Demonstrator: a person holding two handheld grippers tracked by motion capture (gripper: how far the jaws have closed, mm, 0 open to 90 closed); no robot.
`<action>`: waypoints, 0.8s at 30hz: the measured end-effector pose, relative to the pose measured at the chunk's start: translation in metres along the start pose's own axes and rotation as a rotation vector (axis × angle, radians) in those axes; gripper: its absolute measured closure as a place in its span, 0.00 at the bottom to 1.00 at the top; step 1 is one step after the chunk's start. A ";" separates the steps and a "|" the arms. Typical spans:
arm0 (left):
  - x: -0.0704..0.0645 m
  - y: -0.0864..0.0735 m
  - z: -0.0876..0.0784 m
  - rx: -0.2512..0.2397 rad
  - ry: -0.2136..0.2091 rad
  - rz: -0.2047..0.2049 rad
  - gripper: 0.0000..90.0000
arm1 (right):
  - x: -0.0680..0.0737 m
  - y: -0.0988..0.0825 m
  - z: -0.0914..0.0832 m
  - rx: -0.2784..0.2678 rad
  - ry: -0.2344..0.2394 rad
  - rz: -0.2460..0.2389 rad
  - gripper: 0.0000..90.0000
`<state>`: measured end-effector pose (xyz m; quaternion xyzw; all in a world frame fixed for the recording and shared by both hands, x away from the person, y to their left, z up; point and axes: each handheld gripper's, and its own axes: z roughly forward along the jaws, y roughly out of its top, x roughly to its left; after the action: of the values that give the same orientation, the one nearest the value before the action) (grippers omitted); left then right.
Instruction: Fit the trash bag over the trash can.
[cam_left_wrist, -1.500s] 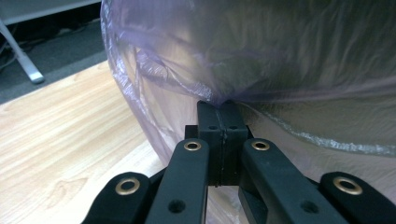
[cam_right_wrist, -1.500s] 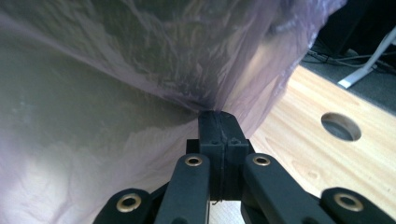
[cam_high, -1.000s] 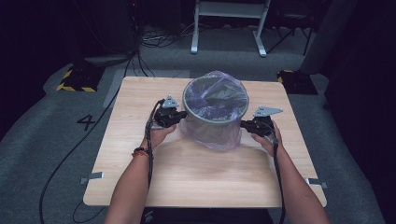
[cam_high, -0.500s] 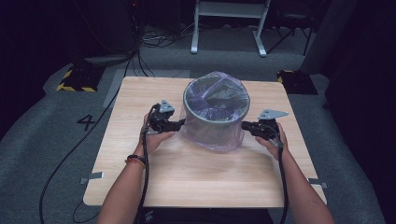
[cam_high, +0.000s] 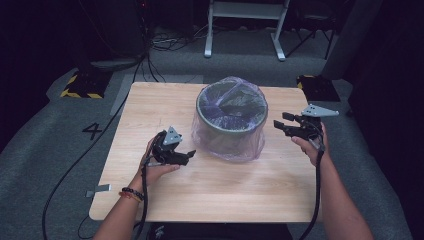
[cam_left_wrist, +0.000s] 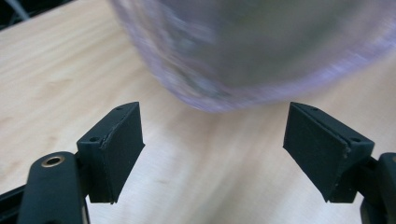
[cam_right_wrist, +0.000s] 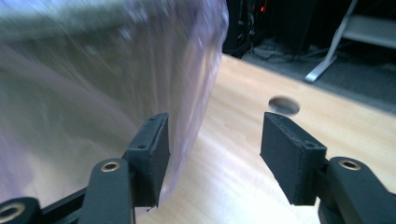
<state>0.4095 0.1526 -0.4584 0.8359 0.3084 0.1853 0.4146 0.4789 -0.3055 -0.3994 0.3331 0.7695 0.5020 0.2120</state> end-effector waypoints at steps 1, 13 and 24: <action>-0.004 -0.003 0.000 -0.001 -0.009 0.007 0.20 | 0.002 0.004 -0.001 -0.004 -0.007 -0.010 0.43; -0.028 -0.031 -0.001 0.084 -0.065 0.025 0.18 | 0.017 0.044 -0.014 -0.074 -0.017 -0.050 0.26; -0.035 -0.051 0.000 0.156 -0.057 0.016 0.18 | 0.033 0.065 -0.015 -0.072 -0.002 -0.097 0.22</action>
<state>0.3651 0.1530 -0.5014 0.8730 0.3030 0.1402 0.3555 0.4656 -0.2731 -0.3342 0.2879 0.7660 0.5182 0.2486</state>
